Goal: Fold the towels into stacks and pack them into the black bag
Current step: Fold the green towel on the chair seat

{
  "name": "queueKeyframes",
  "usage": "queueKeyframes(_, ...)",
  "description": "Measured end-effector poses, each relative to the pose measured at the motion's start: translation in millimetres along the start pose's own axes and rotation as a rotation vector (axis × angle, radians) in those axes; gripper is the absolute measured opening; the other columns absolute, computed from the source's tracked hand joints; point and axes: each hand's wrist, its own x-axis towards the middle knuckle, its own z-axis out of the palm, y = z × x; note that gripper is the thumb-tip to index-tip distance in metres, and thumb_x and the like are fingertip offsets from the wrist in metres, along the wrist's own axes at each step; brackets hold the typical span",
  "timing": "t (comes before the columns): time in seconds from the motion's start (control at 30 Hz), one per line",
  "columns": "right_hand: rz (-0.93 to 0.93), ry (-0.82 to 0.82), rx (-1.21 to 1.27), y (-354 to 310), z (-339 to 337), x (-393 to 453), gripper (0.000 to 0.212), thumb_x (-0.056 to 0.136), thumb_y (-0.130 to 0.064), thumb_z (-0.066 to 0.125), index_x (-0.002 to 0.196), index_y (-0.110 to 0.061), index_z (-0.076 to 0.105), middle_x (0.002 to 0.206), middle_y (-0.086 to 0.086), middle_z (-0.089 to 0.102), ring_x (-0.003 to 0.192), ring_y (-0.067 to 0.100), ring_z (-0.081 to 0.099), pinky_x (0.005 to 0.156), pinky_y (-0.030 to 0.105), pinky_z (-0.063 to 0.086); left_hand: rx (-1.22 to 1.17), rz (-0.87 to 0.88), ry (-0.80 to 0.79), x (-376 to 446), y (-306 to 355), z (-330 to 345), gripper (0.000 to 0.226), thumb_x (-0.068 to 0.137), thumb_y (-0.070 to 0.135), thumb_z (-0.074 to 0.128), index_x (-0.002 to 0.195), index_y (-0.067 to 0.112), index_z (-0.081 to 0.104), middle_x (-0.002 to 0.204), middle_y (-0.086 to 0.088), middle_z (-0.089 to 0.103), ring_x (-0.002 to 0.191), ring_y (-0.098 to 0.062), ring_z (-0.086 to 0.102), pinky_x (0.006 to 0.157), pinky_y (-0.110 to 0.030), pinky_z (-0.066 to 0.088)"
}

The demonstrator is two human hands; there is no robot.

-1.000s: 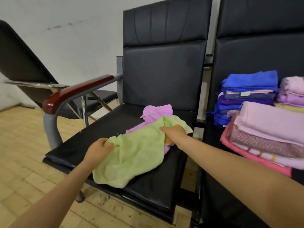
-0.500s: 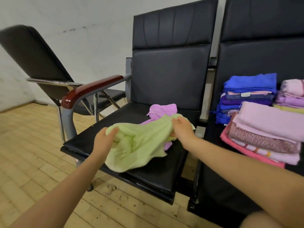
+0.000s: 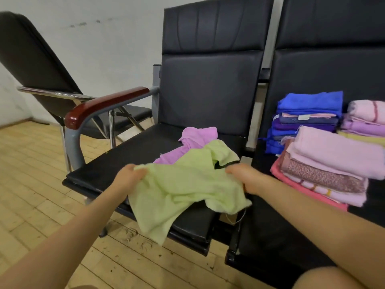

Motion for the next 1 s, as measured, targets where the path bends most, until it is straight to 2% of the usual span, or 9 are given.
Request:
queueKeyframes(0.1,-0.093,0.186,-0.573,9.8,-1.9,15.5,0.019,0.094,-0.022,0.047,0.089,-0.009,0.060,0.086,0.005,0.055,0.070,0.016,0.050,0.056,0.024,0.039,0.225,0.084,-0.022,4.6,-10.0,11.3,0.034,0.076,0.039,0.053,0.095,0.012,0.054,0.093,-0.006,0.055,0.086,-0.023,0.052,0.077,-0.035,0.041)
queueKeyframes(0.23,-0.299,0.391,-0.577,-7.8,-4.9,28.2,0.024,0.093,-0.035,0.052,0.084,-0.013,0.056,0.075,-0.002,0.056,0.075,0.020,0.055,0.066,0.032,0.043,0.169,0.212,0.156,29.6,-3.2,22.7,0.021,0.090,0.028,0.046,0.094,0.014,0.061,0.091,-0.003,0.062,0.086,-0.023,0.060,0.079,-0.042,0.051)
queueKeyframes(0.33,-0.507,0.485,-0.518,-24.1,8.1,43.0,0.031,0.092,-0.033,0.054,0.081,-0.006,0.062,0.076,0.007,0.063,0.073,0.024,0.059,0.067,0.036,0.048,0.215,0.206,0.094,55.7,3.0,40.7,0.025,0.092,0.027,0.046,0.089,0.009,0.063,0.085,-0.006,0.063,0.080,-0.022,0.059,0.074,-0.036,0.047)
queueKeyframes(0.43,-0.526,0.442,-0.490,-34.6,32.6,65.0,0.047,0.090,-0.040,0.056,0.054,-0.010,0.046,0.053,0.003,0.047,0.051,0.018,0.045,0.052,0.031,0.037,0.345,0.214,-0.032,72.6,2.2,63.9,0.039,0.094,0.037,0.049,0.079,0.002,0.061,0.076,-0.007,0.060,0.073,-0.022,0.054,0.066,-0.032,0.040)
queueKeyframes(0.53,-0.290,0.226,-0.557,-30.6,60.1,84.9,0.046,0.083,-0.059,0.059,0.072,-0.015,0.055,0.072,-0.003,0.056,0.068,0.014,0.053,0.060,0.027,0.037,0.412,0.218,-0.099,79.4,-1.9,75.0,0.043,0.090,0.050,0.054,0.084,0.009,0.067,0.083,-0.003,0.065,0.081,-0.018,0.058,0.073,-0.029,0.044)
queueKeyframes(0.63,-0.289,0.231,-0.692,-29.8,71.9,90.3,0.037,0.089,-0.049,0.056,0.070,-0.019,0.045,0.077,-0.004,0.050,0.076,0.018,0.050,0.056,0.027,0.032,0.295,0.218,-0.125,80.8,-2.5,74.1,0.027,0.089,0.037,0.061,0.083,0.012,0.068,0.081,-0.001,0.061,0.080,-0.017,0.055,0.069,-0.025,0.041)
queueKeyframes(0.77,-0.400,0.144,-0.204,-60.3,67.7,77.0,0.022,0.092,-0.035,0.053,0.083,-0.016,0.062,0.080,-0.006,0.057,0.077,0.015,0.057,0.062,0.025,0.041,-0.202,0.132,-0.073,65.8,6.6,58.9,0.014,0.089,0.019,0.059,0.081,0.009,0.066,0.080,-0.002,0.059,0.073,-0.016,0.051,0.066,-0.028,0.042)
queueKeyframes(0.83,-0.445,0.077,0.033,-83.7,67.0,63.3,0.023,0.089,-0.037,0.057,0.101,-0.018,0.065,0.094,-0.008,0.061,0.092,0.017,0.061,0.077,0.029,0.049,-0.258,0.238,0.053,55.3,15.6,43.2,0.016,0.092,0.016,0.055,0.088,0.003,0.062,0.087,-0.005,0.060,0.079,-0.019,0.053,0.070,-0.030,0.044)
queueKeyframes(1.0,-0.494,-0.085,0.473,-123.5,67.4,32.8,0.012,0.087,-0.027,0.066,0.095,-0.018,0.064,0.106,0.008,0.068,0.102,0.024,0.065,0.096,0.042,0.050,-0.467,0.504,0.403,16.5,43.9,9.6,0.016,0.099,0.016,0.043,0.088,0.011,0.054,0.086,0.001,0.055,0.073,-0.007,0.050,0.063,-0.017,0.044)
